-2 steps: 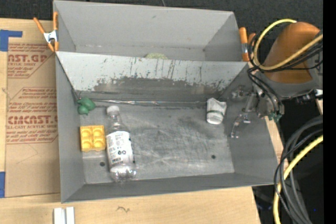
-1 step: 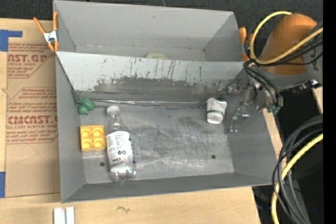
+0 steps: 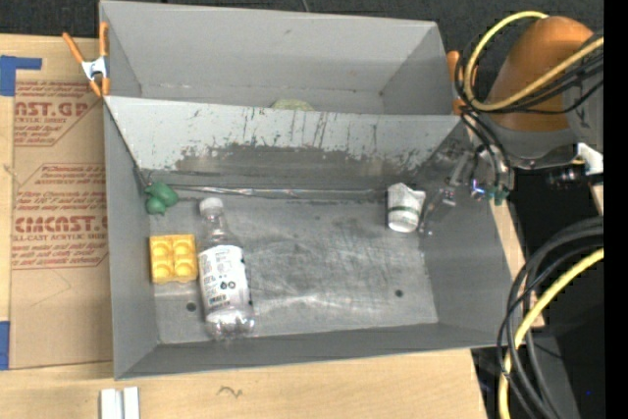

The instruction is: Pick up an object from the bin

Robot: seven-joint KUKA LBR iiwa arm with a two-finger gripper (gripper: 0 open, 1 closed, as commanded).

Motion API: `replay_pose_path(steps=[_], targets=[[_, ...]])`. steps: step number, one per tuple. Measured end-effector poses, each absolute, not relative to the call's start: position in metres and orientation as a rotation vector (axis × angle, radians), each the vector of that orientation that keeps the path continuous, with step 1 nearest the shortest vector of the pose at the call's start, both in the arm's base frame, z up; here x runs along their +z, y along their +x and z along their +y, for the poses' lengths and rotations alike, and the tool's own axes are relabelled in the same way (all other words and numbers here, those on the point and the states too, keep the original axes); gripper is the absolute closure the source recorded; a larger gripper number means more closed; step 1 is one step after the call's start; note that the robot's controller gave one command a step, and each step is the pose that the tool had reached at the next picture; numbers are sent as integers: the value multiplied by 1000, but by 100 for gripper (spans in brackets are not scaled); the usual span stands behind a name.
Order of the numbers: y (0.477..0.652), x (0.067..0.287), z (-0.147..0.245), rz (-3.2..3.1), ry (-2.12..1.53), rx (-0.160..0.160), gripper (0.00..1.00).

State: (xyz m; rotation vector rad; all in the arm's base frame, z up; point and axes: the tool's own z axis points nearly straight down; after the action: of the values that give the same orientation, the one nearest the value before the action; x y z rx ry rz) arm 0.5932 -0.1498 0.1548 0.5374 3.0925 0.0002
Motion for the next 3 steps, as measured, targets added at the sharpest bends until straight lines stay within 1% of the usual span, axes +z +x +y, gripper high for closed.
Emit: replay_pose_path(steps=[1,2,3], targets=[[592,67,-153,3130,202,0,0],[596,73,-144,3039,783,9,100],[596,73,-144,3039,782,8,100]])
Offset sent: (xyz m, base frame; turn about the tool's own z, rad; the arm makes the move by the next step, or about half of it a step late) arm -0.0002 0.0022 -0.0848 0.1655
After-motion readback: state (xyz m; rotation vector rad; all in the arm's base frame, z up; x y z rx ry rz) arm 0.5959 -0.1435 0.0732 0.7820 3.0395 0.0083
